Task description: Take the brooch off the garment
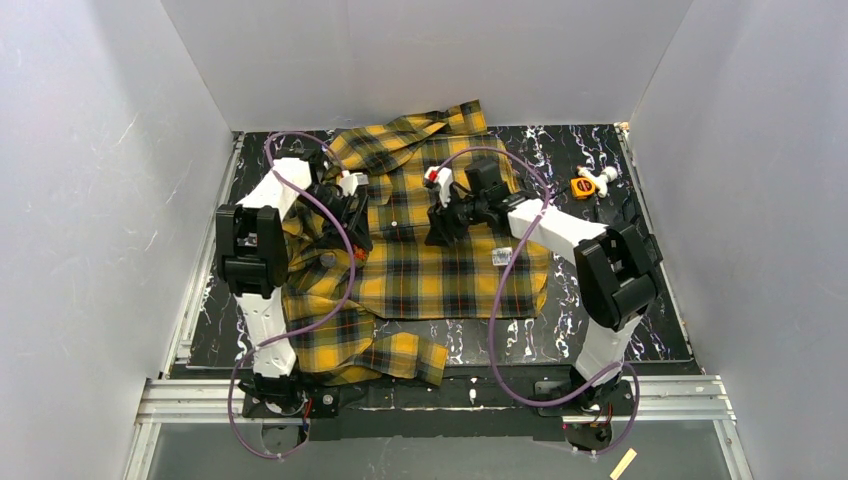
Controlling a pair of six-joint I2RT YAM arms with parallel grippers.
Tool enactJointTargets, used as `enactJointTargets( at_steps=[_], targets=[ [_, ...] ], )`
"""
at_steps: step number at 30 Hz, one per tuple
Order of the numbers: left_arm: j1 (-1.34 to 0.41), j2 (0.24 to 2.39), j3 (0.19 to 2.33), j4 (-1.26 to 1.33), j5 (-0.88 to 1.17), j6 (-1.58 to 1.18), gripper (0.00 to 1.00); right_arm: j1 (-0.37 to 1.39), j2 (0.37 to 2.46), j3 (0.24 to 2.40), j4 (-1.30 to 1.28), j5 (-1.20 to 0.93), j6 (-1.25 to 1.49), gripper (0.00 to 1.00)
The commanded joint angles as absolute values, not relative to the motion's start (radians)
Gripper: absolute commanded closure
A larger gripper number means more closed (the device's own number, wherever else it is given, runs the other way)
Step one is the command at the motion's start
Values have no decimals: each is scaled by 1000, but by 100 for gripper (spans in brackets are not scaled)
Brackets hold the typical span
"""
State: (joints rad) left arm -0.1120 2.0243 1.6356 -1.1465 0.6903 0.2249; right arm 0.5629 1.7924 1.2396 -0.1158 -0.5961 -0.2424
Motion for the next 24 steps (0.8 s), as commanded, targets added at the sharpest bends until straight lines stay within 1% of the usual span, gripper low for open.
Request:
enactJointTargets(
  at_steps=[1,6,8,12,16,24],
  targets=[
    [-37,1970,1642,-1166,782,175,35,646,1822,1253,-17,-509,-264,41],
    [65,1843,1565,-1054,703,124,32,752,1855,1268,79,-391,-244,44],
    [85,1817,1547,-1031,686,112,34,786,1886,1293,103,-366,-226,46],
    [148,1796,1527,-1009,727,44,38,848,1971,1379,142,-315,-185,47],
    [171,1744,1496,-992,692,32,38,890,2059,1481,152,-272,-104,42],
    [183,1669,1445,-984,645,25,38,946,2161,1564,169,-229,-98,40]
  ],
)
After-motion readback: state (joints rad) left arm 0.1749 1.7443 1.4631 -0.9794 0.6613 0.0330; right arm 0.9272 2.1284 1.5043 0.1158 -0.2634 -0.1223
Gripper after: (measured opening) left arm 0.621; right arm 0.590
